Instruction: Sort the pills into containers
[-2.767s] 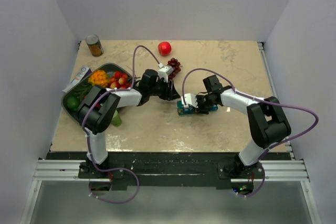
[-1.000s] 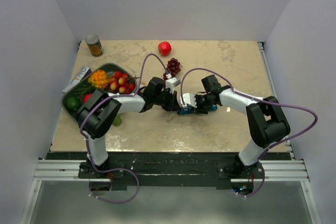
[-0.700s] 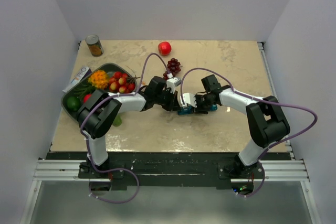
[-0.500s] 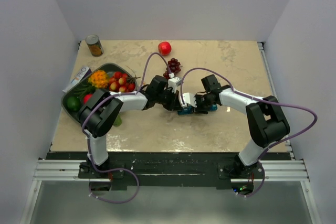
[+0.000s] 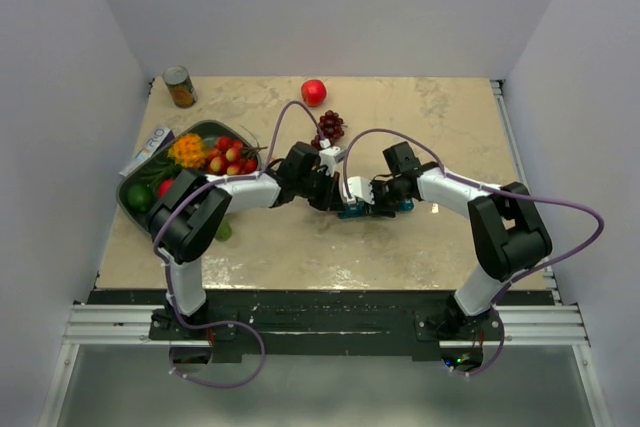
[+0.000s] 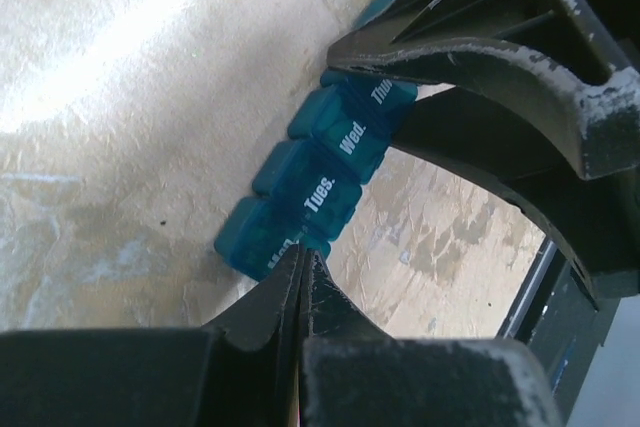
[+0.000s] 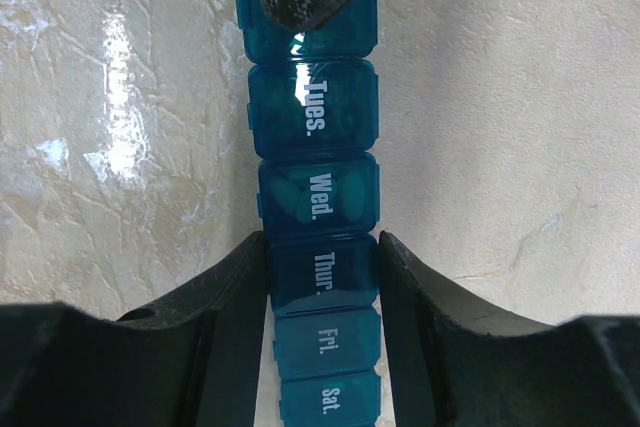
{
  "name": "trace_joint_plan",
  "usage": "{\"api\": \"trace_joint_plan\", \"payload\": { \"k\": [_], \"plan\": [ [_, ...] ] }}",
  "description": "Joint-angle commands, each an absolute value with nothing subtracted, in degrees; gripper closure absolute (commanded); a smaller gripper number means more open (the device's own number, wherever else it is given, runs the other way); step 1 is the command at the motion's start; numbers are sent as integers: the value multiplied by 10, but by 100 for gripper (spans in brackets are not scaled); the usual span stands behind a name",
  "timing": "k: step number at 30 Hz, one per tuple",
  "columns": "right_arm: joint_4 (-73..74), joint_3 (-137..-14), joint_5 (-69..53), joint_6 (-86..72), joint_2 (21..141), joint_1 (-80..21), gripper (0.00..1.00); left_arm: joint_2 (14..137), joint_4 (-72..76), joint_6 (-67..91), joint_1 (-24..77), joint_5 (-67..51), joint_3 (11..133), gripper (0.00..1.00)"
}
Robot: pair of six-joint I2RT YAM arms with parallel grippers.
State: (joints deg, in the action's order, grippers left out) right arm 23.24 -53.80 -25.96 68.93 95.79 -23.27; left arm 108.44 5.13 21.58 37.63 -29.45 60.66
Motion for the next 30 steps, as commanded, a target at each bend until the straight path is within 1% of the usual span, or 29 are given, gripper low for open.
{"api": "trace_joint_plan", "payload": {
  "k": [1,6,9,10,11,13,14,15,16,17,19,20,22,23,24,25,26,27,28,30],
  "plan": [
    [227,-557,-244,681,971,-236,62,1034,43,236,367,-294,617,100],
    [227,-557,-244,680,970,-236,62,1001,52,244,362,-301,616,100],
    [226,-556,-244,676,969,-236,58,977,52,239,356,-295,613,100],
    [226,-557,-243,674,970,-236,55,970,50,236,353,-281,607,100],
    [226,-556,-243,670,969,-236,45,961,49,229,350,-275,603,100],
    [225,-558,-244,664,962,-236,35,926,48,222,344,-251,589,100],
    [225,-558,-244,654,960,-236,27,914,47,215,336,-244,585,97],
    [224,-562,-245,647,956,-236,24,891,40,213,331,-237,578,91],
    [224,-566,-245,641,951,-236,22,878,37,211,326,-233,576,87],
    [226,-569,-245,631,947,-236,18,854,33,207,318,-229,574,80],
    [229,-574,-243,623,931,-234,16,827,17,195,313,-216,573,73],
    [235,-580,-243,614,923,-232,14,797,10,188,307,-210,573,65],
    [246,-589,-252,603,903,-225,11,764,-17,160,304,-185,575,57],
    [255,-599,-262,583,878,-215,11,729,-25,150,302,-170,577,47],
    [260,-606,-265,571,861,-209,7,710,-40,139,302,-142,577,41],
    [265,-612,-266,540,847,-197,5,691,-47,122,302,-128,577,33],
    [271,-623,-264,521,812,-191,2,651,-49,113,301,-116,574,14],
    [274,-628,-264,501,796,-184,1,631,-52,108,301,-95,565,6],
    [277,-633,-270,460,778,-173,1,611,-57,103,300,-82,562,1],
    [263,-635,-283,404,714,-139,1,557,-76,99,299,-41,553,1]
  ]
}}
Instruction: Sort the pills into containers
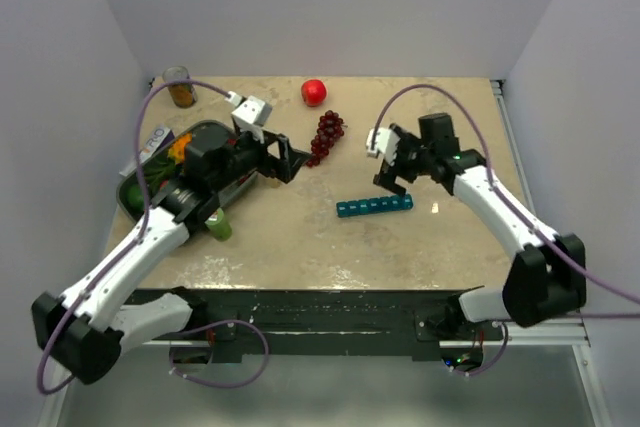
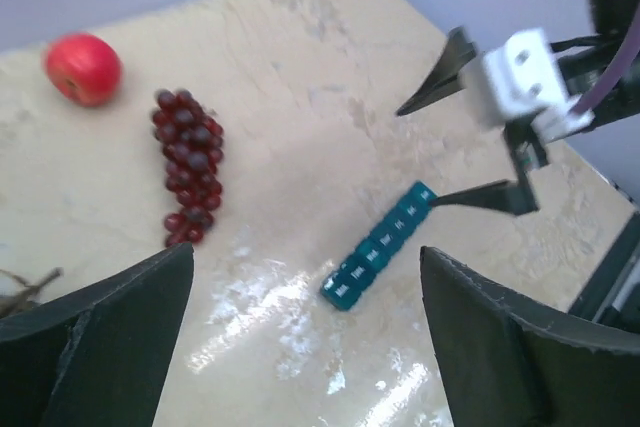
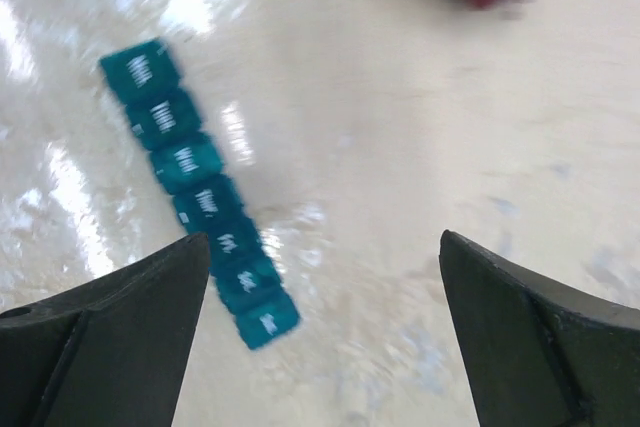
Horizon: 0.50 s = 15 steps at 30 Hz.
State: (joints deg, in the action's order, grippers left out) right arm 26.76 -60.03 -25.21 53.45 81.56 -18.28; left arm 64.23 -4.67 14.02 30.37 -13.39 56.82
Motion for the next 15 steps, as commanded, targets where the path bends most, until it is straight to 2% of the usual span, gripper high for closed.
{"api": "trace_joint_plan", "payload": {
  "k": [1,5,9,15],
  "plan": [
    [251,-632,-277,337,688,-119,1,539,-83,95,297,-29,549,1],
    [156,-606,-132,154,576,-109,1,458,-127,91,296,-2,541,1],
    [189,-649,-5,35,538,-105,1,414,-186,97,296,11,541,1],
    [238,-700,-12,42,505,-90,1,381,-227,100,296,9,551,1]
  ]
}}
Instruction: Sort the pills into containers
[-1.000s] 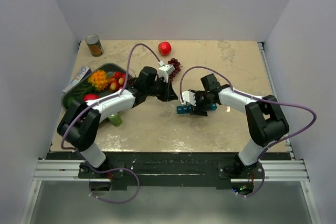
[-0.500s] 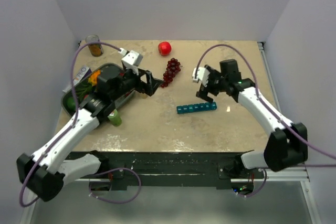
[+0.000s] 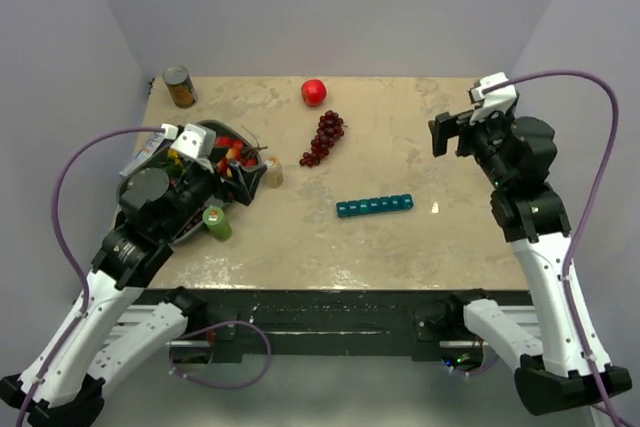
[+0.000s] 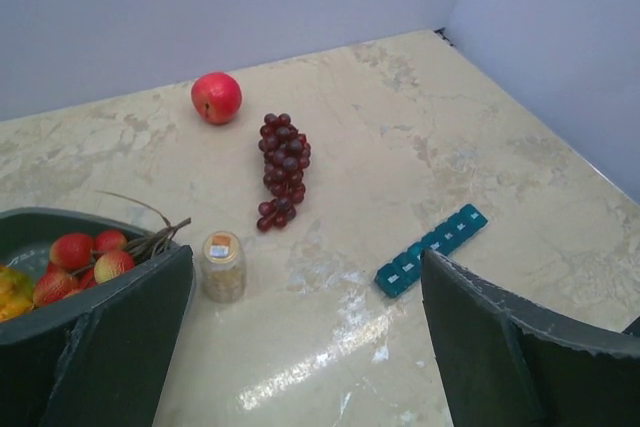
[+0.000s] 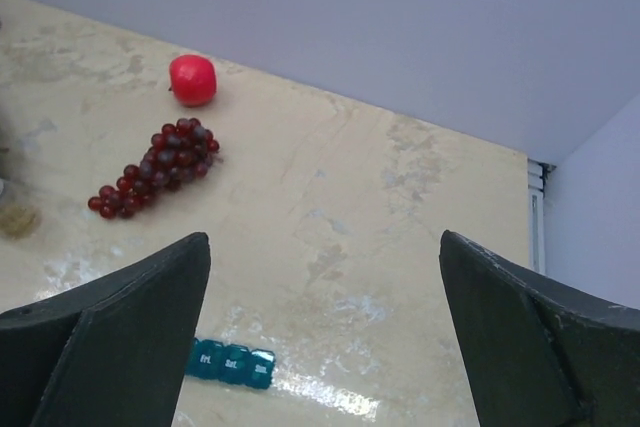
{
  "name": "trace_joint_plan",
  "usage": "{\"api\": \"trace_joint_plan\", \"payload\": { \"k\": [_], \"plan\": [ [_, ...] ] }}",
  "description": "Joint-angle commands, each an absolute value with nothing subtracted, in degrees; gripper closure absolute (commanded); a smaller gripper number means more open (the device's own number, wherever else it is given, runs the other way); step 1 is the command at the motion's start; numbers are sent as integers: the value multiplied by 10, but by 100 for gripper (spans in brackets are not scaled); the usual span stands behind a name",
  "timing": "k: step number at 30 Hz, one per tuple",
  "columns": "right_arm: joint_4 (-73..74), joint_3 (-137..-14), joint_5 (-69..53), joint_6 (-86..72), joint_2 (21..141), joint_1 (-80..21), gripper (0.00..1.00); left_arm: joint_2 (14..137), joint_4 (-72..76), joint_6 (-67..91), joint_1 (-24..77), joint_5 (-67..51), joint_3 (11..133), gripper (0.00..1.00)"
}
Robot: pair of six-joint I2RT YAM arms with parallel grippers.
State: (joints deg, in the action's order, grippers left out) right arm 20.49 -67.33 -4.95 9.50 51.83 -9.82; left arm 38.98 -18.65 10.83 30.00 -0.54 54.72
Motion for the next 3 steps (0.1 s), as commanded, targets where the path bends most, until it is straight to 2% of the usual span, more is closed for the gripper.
{"api": "trace_joint_plan", "payload": {
  "k": [1,3],
  "plan": [
    [238,-699,-18,44,501,-85,1,380,-228,100,296,8,551,1],
    [233,-697,-18,34,498,-82,1,374,-230,101,296,8,550,1]
  ]
}}
